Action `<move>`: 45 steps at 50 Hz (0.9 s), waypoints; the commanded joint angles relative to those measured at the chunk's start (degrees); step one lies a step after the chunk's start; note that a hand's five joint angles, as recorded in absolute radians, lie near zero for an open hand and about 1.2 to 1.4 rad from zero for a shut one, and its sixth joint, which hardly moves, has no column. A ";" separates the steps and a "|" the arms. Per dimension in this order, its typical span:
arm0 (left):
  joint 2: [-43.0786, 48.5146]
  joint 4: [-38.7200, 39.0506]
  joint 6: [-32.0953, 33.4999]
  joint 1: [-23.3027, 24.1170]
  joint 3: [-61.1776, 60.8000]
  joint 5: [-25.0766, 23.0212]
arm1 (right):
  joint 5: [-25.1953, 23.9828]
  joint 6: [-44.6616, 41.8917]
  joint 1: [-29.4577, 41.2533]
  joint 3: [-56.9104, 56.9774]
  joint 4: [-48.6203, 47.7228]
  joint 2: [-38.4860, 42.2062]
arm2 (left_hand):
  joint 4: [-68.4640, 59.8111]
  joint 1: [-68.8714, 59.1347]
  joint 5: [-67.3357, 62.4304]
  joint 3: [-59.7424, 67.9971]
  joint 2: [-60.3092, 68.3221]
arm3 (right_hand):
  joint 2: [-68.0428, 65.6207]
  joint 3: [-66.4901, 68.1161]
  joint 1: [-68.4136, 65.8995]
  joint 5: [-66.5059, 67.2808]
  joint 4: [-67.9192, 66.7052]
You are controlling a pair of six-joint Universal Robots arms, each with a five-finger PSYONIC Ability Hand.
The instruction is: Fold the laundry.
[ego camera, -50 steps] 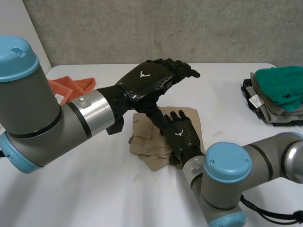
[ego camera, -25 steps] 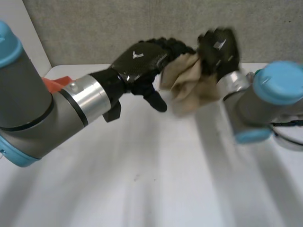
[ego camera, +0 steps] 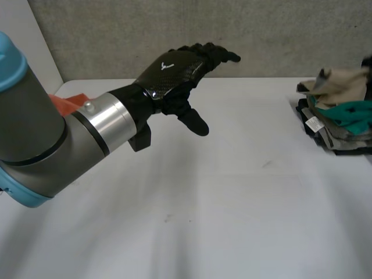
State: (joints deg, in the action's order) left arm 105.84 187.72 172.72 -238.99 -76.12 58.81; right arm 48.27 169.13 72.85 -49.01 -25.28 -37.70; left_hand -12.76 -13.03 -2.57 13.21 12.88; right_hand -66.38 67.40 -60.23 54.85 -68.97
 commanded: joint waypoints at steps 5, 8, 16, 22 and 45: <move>2.00 0.02 0.08 0.90 0.01 -0.01 | -7.48 -3.19 -5.00 -1.52 2.07 4.31 | 0.52 0.80 0.34 -0.98 -0.65 | -13.62 12.60 -19.77 15.15 -11.03; 1.92 0.02 0.08 0.90 0.10 0.08 | -7.22 -3.28 -4.91 -3.19 2.42 0.53 | 0.36 0.63 0.17 -0.81 -0.48 | 32.38 -33.40 26.23 -30.85 34.97; 1.30 -0.16 -0.10 1.16 -0.17 0.08 | 4.19 3.30 -5.44 -6.45 12.25 -10.81 | 0.36 0.63 0.17 -0.81 -0.48 | 56.38 -57.40 50.23 -54.85 58.97; 1.04 -0.51 -0.28 2.22 -1.04 0.08 | 13.67 4.28 -7.27 -7.41 23.40 -17.49 | 0.53 0.80 0.34 -0.98 -0.65 | 56.38 -57.40 50.23 -54.85 58.97; -7.93 4.67 -6.96 1.78 8.18 16.84 | 33.24 -8.12 -1.86 -8.87 5.99 -36.02 | 0.86 1.13 0.67 -1.31 -0.98 | 56.38 -57.40 50.23 -54.85 58.97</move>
State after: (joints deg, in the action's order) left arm 100.14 189.54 168.61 -235.91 -73.79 63.03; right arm 89.14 156.12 62.02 -48.21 -2.81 -63.52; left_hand -12.76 -13.03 -2.57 13.21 12.88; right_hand -12.31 12.28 -12.63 2.49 -12.17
